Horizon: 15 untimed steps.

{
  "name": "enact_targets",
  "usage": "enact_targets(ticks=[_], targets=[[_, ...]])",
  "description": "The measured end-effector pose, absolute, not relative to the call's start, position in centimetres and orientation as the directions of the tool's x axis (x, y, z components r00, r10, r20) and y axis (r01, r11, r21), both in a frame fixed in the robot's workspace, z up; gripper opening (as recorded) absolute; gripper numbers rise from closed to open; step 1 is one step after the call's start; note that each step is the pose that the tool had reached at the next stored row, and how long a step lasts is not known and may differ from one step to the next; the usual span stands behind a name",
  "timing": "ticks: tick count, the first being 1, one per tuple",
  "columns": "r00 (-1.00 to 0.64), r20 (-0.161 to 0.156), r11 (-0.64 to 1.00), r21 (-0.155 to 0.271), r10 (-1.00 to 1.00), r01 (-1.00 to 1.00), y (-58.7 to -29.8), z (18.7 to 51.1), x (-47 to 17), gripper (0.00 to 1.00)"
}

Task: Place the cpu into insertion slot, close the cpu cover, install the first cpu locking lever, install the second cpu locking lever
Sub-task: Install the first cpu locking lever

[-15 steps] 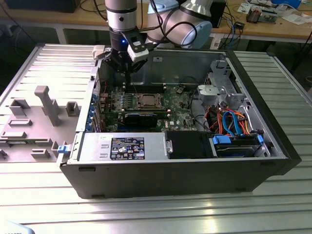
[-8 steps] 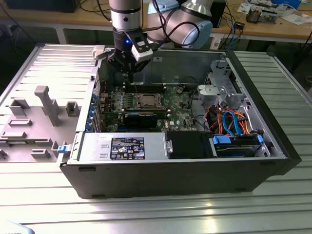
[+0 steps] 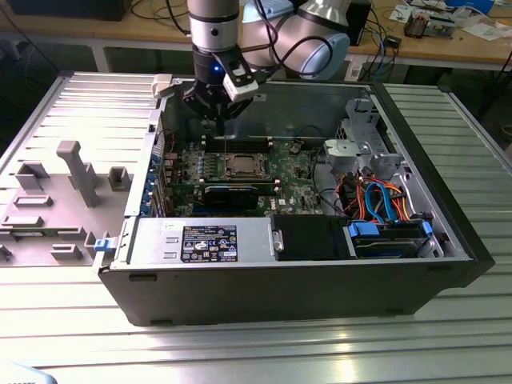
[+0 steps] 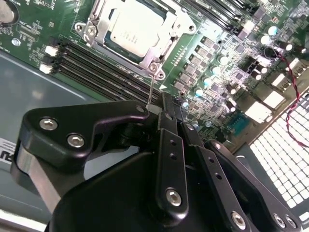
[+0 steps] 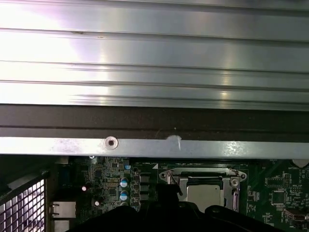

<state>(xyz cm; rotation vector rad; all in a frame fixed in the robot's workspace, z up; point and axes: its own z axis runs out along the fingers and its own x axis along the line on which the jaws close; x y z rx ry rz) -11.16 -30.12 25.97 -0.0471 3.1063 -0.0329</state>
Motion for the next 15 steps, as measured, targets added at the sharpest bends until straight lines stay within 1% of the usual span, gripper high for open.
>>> enact_targets(ticks=[15], targets=[[-0.999,-0.034,0.999,-0.021,-0.031,-0.030,-30.12,25.96,-10.56,0.11]])
